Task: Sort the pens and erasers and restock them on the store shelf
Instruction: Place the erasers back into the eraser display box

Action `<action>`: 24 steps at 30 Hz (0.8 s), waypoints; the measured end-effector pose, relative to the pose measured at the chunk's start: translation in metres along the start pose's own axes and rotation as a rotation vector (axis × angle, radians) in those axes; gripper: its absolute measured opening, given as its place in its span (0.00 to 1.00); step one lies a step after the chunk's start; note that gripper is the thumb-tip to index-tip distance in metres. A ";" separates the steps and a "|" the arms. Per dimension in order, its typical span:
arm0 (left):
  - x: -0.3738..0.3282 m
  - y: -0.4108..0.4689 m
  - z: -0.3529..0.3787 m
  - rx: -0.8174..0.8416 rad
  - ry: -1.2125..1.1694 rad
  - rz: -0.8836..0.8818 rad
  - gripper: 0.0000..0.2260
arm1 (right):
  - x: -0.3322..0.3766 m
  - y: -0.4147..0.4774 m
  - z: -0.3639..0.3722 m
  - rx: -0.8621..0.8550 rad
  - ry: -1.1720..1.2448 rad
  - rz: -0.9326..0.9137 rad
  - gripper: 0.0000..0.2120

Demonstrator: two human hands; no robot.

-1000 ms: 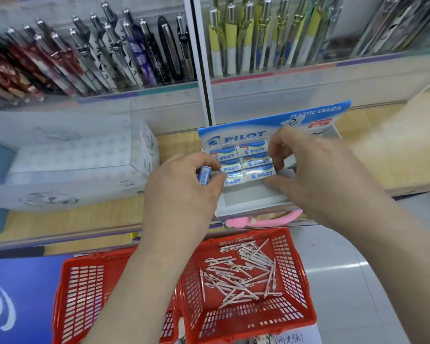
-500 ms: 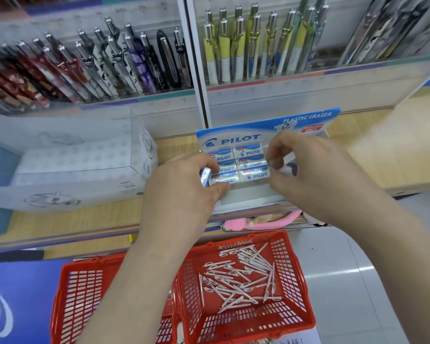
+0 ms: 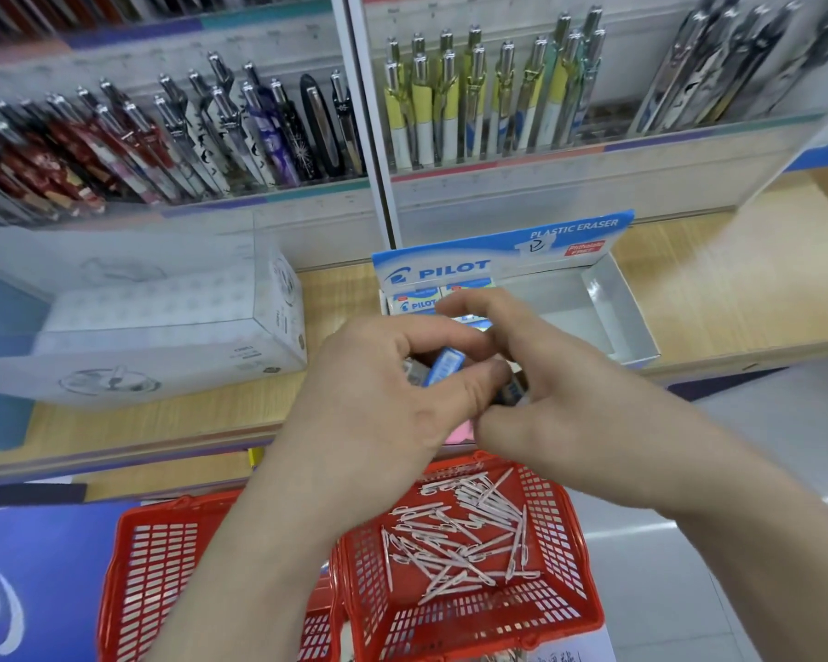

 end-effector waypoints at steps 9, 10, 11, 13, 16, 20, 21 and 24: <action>0.029 -0.010 -0.006 -0.212 -0.419 -0.314 0.15 | -0.008 -0.009 -0.016 -0.380 0.354 -0.010 0.13; 0.029 -0.012 -0.005 -0.201 -0.420 -0.316 0.15 | -0.010 -0.010 -0.014 -0.385 0.513 0.044 0.13; 0.029 -0.013 -0.004 -0.189 -0.418 -0.314 0.14 | -0.012 -0.010 -0.011 -0.383 0.672 0.105 0.14; 0.027 -0.016 -0.002 -0.174 -0.399 -0.299 0.14 | -0.015 -0.010 -0.004 -0.375 0.827 0.179 0.14; 0.024 -0.020 -0.001 -0.173 -0.316 -0.241 0.12 | -0.016 -0.009 0.003 -0.361 0.749 0.214 0.10; 0.021 -0.020 -0.013 -0.253 -0.272 -0.141 0.11 | -0.013 -0.008 -0.001 -0.297 0.614 0.189 0.08; 0.020 -0.019 -0.016 -0.238 -0.270 -0.115 0.11 | -0.012 -0.008 -0.002 -0.272 0.583 0.179 0.08; 0.014 -0.017 -0.017 -0.118 -0.191 -0.035 0.12 | -0.011 -0.006 -0.002 -0.197 0.535 0.162 0.08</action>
Point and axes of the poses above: each hand's wrist, its own y-axis towards the middle knuckle, its own z-axis out of the palm, x = y × z, the point moved 5 cm from there along y, towards the middle knuckle, and after that the axes turned 12 degrees about -x, right-handed, at the moved point
